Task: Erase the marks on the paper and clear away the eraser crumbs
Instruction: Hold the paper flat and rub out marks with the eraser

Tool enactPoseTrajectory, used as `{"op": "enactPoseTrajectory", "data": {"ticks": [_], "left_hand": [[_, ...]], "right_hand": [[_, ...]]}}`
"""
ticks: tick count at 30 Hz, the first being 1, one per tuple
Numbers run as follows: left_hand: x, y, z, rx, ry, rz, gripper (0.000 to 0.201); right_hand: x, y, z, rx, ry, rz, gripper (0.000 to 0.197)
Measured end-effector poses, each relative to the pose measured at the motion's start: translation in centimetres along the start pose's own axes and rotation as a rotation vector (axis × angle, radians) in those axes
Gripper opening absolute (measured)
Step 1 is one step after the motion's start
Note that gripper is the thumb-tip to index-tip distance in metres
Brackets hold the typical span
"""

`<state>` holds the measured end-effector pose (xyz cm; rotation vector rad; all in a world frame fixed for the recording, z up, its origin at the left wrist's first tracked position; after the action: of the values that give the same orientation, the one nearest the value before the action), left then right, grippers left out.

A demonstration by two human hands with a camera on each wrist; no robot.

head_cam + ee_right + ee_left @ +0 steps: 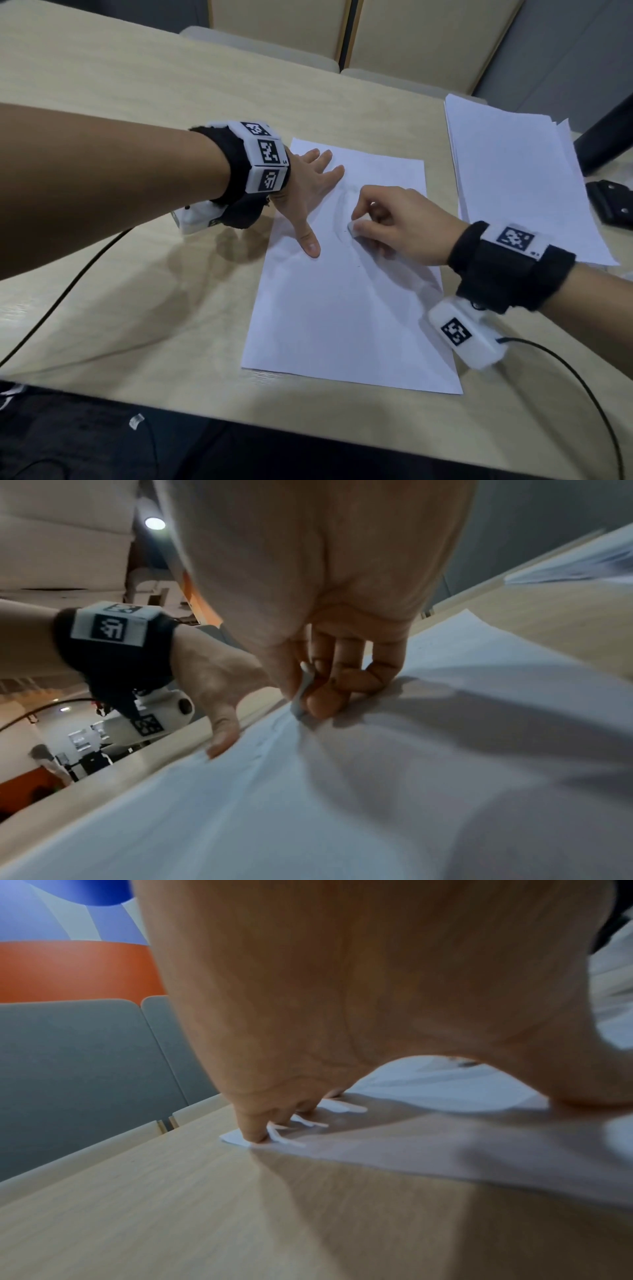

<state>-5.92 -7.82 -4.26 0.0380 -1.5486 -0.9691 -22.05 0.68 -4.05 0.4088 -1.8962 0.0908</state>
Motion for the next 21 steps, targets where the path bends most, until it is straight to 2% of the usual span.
{"op": "enactPoseTrajectory", "data": {"ticks": [6, 10, 12, 17, 18, 21], "left_hand": [[0.3, 0.0, 0.2, -0.007, 0.005, 0.009, 0.151], [0.2, 0.0, 0.1, -0.015, -0.005, 0.017, 0.151], [0.1, 0.0, 0.1, -0.021, -0.005, 0.024, 0.151], [0.2, 0.0, 0.1, -0.031, 0.025, 0.018, 0.152], [0.2, -0.1, 0.0, -0.037, 0.025, 0.024, 0.152], [0.0, -0.1, -0.4, -0.057, 0.034, 0.035, 0.151]], "right_hand": [[-1.0, 3.9, -1.1, 0.109, 0.065, -0.183, 0.011], [0.2, 0.9, 0.3, -0.078, -0.055, 0.014, 0.009], [0.3, 0.2, 0.5, -0.093, -0.071, 0.03, 0.009], [-0.7, 3.7, -0.7, 0.07, -0.029, -0.228, 0.009], [-0.5, 3.4, -0.6, 0.063, -0.044, -0.216, 0.009], [0.4, -0.7, 0.7, -0.083, -0.14, -0.011, 0.01]]}}
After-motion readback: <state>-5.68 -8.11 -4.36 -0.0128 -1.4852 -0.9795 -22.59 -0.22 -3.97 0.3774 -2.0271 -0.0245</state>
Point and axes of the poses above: each hand's wrist, its own y-axis away from the middle knuckle, its own x-axis out of the back of the hand, z = x × y, the point moved 2 cm from there along -y, towards the middle knuckle, and after that the axes turned 14 degrees about y, right-handed, at the moved point
